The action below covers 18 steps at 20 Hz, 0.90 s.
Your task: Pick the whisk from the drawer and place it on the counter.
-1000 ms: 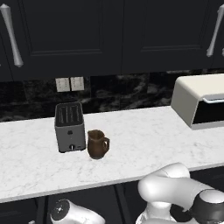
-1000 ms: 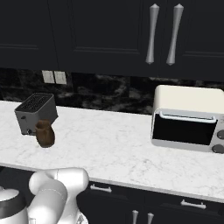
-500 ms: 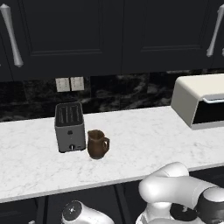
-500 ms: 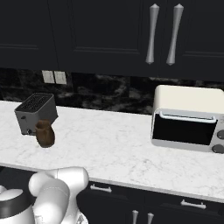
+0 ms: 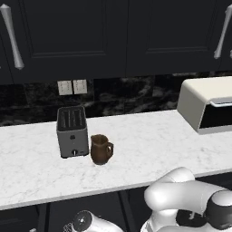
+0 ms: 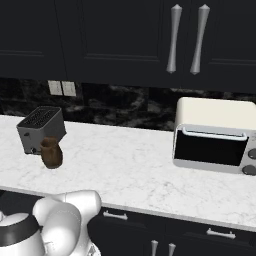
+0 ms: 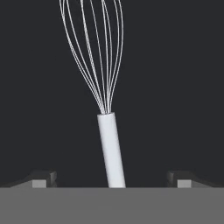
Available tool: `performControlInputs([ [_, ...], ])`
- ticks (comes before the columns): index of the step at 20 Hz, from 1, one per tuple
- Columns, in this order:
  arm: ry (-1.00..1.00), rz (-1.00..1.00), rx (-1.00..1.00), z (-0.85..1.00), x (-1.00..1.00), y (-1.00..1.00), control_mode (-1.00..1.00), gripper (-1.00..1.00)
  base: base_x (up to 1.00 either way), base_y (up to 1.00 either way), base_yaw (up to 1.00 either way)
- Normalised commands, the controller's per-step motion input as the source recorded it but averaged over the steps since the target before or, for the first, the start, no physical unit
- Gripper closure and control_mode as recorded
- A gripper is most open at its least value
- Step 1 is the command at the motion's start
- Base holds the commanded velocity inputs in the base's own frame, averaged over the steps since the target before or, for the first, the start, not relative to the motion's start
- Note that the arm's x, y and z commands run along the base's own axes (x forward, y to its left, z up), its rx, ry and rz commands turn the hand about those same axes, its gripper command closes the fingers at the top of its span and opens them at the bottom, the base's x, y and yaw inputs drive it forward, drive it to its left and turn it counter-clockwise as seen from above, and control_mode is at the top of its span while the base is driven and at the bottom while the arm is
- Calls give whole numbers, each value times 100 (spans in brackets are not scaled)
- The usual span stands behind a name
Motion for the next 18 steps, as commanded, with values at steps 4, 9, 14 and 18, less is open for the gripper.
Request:
performControlInputs([
  [4, 0, 0, 0, -34, 0, -7, -100, -100, 0, 0, 0],
  [9, -1, 1, 0, -29, 0, 0, -100, -100, 0, 0, 0],
  [14, 0, 1, 3, -22, 0, -2, -100, -100, 0, 0, 0],
  [18, 0, 0, 3, -26, 0, -1, -100, -100, 0, 0, 0],
])
